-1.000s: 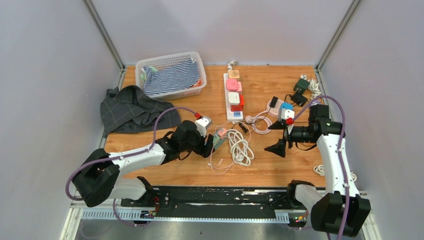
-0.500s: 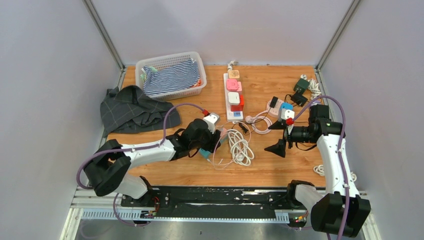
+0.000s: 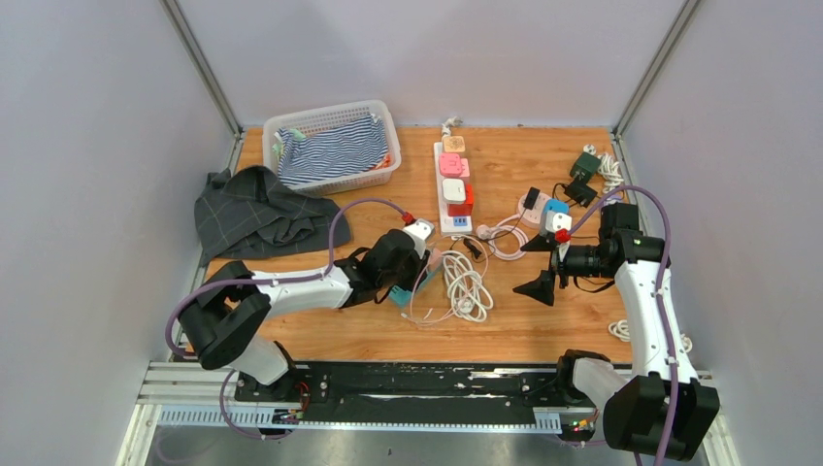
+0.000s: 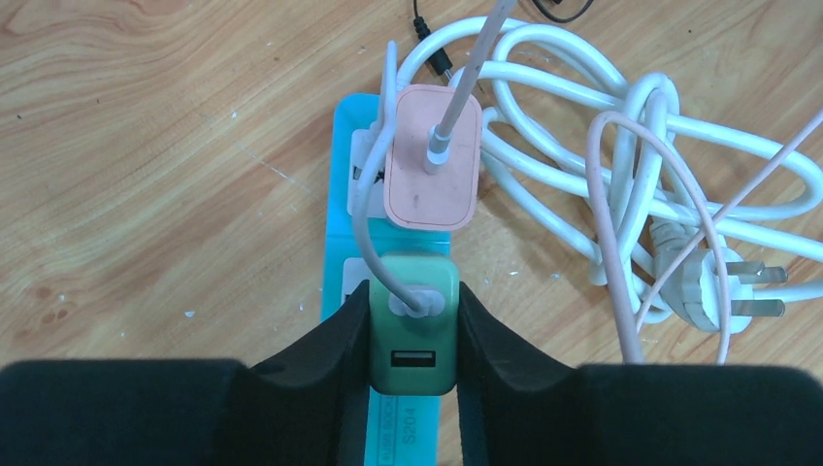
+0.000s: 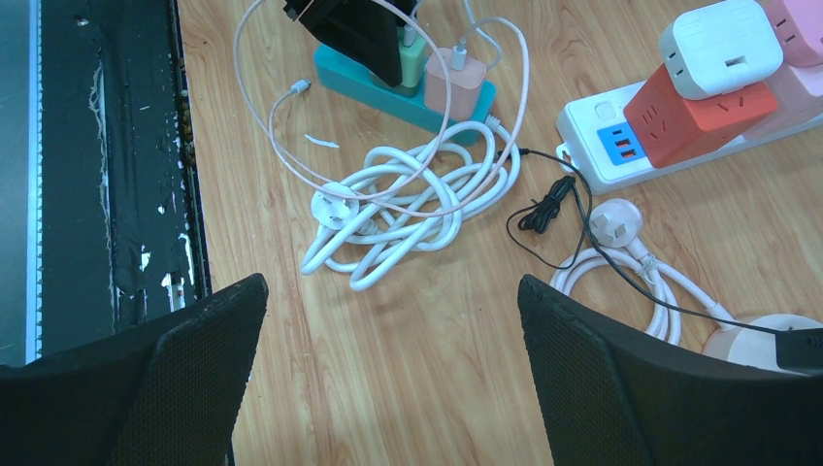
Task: Pull the plug off the socket
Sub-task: Move the socket to the center of the board, then remove the plug from the socket.
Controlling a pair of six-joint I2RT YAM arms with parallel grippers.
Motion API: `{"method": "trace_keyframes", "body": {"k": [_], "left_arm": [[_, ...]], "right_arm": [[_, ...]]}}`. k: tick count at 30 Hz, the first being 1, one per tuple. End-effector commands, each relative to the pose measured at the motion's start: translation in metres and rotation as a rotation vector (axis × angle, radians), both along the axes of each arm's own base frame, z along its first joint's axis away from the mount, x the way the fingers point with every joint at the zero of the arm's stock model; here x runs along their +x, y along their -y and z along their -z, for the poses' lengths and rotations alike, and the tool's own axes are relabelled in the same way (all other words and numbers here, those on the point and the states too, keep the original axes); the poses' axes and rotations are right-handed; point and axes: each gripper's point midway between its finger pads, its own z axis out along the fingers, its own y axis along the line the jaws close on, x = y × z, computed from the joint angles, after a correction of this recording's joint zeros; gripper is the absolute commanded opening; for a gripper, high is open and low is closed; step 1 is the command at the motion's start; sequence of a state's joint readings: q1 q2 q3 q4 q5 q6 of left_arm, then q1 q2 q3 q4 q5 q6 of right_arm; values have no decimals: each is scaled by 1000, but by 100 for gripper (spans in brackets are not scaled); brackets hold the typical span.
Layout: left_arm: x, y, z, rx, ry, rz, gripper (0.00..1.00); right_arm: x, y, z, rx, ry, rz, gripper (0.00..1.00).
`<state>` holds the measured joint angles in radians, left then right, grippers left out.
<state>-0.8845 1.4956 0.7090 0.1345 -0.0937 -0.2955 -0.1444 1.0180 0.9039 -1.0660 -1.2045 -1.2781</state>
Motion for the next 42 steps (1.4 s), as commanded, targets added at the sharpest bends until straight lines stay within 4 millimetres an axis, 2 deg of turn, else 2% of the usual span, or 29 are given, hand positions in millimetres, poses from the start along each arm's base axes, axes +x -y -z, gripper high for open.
{"method": "trace_keyframes", "body": {"k": [1,5,7,13,14,16,17,20,22,26,29,37,42], "left_arm": [[6,9,-4,10,39,5,20],[5,10,-6,1,36,-4,4],[3,11,-8,-12,33,-6,0],[-11,24,-3,10,35,94,1],[-12,25,-1,15,33,101,10],[-13,25,1,18,29,107,34],[-13,25,0,17,29,112,42],[-14,24,-7,6,44,120,61],[-15,23,-14,-5,60,124,70],[-17,14,-27,-13,109,132,79],[-20,4,-36,-12,154,141,80],[-30,-29,-22,30,178,97,81],[-37,-48,-14,26,174,48,82]], "right_arm": [[-7,-7,0,34,-21,-22,100],[-8,-8,0,41,-29,-29,100],[-8,-9,1,42,-35,-32,100],[-9,-12,3,42,-46,-48,100],[-9,-12,3,42,-48,-49,100],[-10,-13,3,42,-50,-53,100],[-10,-13,4,42,-51,-55,100],[-10,-14,4,41,-53,-58,99],[-11,-15,4,40,-53,-62,99],[-11,-16,5,35,-49,-71,99],[-11,-16,5,19,-32,-82,99],[2,-20,-4,-84,38,-136,100],[16,-43,-21,-208,137,-255,100]]}}
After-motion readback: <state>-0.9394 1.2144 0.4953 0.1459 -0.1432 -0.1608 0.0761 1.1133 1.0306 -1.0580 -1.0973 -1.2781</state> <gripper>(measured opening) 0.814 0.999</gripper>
